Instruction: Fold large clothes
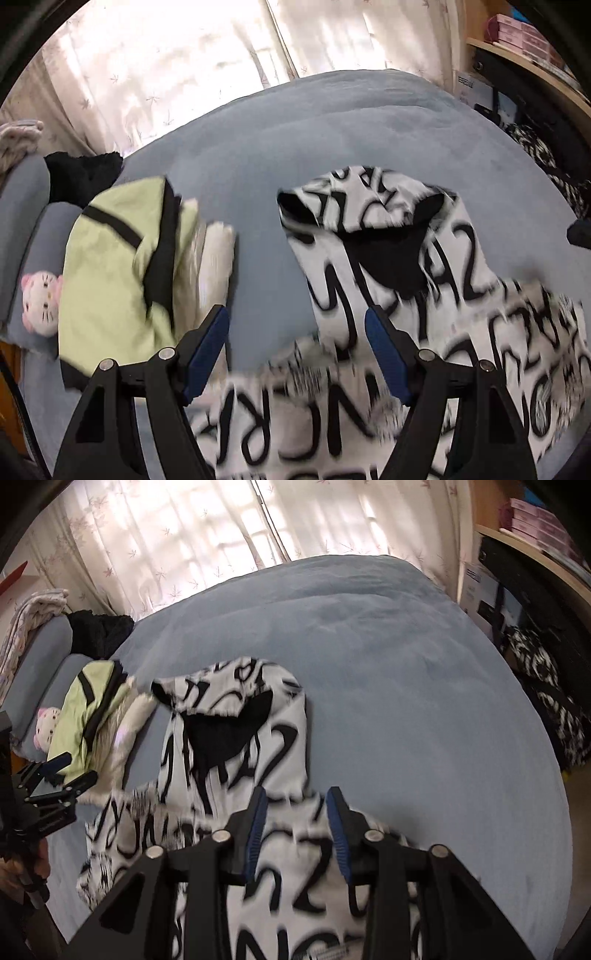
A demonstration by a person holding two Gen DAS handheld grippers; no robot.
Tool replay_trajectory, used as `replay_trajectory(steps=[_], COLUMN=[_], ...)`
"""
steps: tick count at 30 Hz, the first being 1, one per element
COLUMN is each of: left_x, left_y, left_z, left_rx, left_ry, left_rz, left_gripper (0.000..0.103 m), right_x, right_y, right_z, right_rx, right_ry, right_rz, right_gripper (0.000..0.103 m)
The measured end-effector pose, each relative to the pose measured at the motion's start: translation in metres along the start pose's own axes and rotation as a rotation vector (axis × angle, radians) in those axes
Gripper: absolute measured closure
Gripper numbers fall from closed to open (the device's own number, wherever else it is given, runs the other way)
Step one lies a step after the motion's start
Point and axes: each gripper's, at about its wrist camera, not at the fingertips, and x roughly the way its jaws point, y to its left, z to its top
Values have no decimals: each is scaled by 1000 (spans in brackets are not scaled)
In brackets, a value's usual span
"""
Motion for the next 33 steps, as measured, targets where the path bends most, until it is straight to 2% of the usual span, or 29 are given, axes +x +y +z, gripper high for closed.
replay_trajectory(steps=[3,8,15,16,19,24,27,29,33], left_x=[23,66,118,126,148,182,201,211,228], left_y=[8,19,16,15,14,19,19,16,5], left_z=[32,71,99,103,112,112,96,84,57], left_rx=[-28,-83,-90,-87,-94,-133,-123,-95,-57], left_ry=[-3,8,0,-2,11,61,117,149,208], left_rz=[38,54,124,138,172,137,104,83,22], left_gripper=[29,29,29,31,47,61,74,76,76], right_x=[20,61,124,137,161,192,205,215,226], right_y=[1,4,32,37,47,57,57,51,34], right_z=[24,52,85,91,101,102,90,74,47], right_rx=[6,33,9,12,18,11,-37,-85,-99], right_ry=[-13,-4,5,15,16,48,93,146,214], right_rz=[-12,33,50,55,55,52,35,-7,0], right_gripper=[59,59,59,59,59,61,69,70,72])
